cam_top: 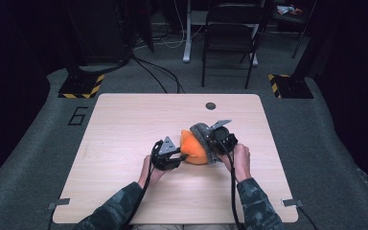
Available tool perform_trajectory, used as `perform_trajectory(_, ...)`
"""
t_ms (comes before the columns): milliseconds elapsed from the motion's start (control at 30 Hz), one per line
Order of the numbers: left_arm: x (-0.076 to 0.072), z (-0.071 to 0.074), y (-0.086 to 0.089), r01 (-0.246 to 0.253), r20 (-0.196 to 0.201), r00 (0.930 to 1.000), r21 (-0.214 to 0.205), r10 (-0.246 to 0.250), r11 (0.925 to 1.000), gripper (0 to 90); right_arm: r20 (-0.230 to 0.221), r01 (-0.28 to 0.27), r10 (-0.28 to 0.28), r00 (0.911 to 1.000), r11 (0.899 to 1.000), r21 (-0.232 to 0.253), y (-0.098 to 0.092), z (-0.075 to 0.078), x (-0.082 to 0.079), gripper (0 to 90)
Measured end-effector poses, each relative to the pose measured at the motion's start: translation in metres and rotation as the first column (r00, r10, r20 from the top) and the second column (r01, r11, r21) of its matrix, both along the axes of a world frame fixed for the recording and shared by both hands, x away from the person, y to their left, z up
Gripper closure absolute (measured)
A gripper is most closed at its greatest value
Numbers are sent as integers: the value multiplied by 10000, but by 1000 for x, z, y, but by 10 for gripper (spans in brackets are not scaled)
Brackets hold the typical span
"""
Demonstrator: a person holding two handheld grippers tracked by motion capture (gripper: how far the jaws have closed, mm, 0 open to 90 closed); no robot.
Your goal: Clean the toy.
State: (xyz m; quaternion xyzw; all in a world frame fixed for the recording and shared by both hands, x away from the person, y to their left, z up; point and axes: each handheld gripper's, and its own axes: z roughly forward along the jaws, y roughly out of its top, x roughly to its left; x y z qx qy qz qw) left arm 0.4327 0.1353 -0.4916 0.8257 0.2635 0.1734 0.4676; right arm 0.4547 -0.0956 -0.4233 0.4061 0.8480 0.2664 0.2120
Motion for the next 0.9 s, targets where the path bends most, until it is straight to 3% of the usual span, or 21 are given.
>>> perform_trajectory(100, -4, 0, -3, 66, 438, 9990, 307, -80, 9995, 498, -70, 175, -172, 9998, 9993, 319, -5, -3, 4, 739)
perform_trajectory(167, -6, -1, -5, 138, 532, 9984, 519, -165, 9986, 452, -91, 344, -340, 9994, 9982, 485, -5, -4, 4, 740)
perform_trajectory(333, -10, -5, -13, -29, 905, 9959, 1138, -75, 9935, 402, 64, 274, -276, 9996, 9989, 375, -3, -5, 3, 739)
perform_trajectory(400, -10, -9, -15, -204, 921, 9957, 976, 114, 9950, 437, 29, 210, -212, 9998, 9992, 337, -2, -5, 3, 739)
perform_trajectory(500, -7, -14, -15, -360, 813, 9962, 559, 314, 9978, 577, 45, 269, -271, 9996, 9990, 370, 0, -7, 3, 739)
perform_trajectory(633, -9, -10, -13, -382, 827, 9960, 493, 340, 9981, 716, 107, 189, -193, 9998, 9993, 337, -2, -4, 2, 739)
perform_trajectory(733, -8, -4, -11, -350, 492, 9982, 257, 337, 9991, 745, 282, 232, -244, 9993, 9989, 418, 0, 4, -2, 739)
perform_trajectory(900, -6, 9, -5, -345, -57, 9994, -250, 343, 9991, 757, 773, -403, 354, 9964, 9972, 636, 6, 23, -12, 738)
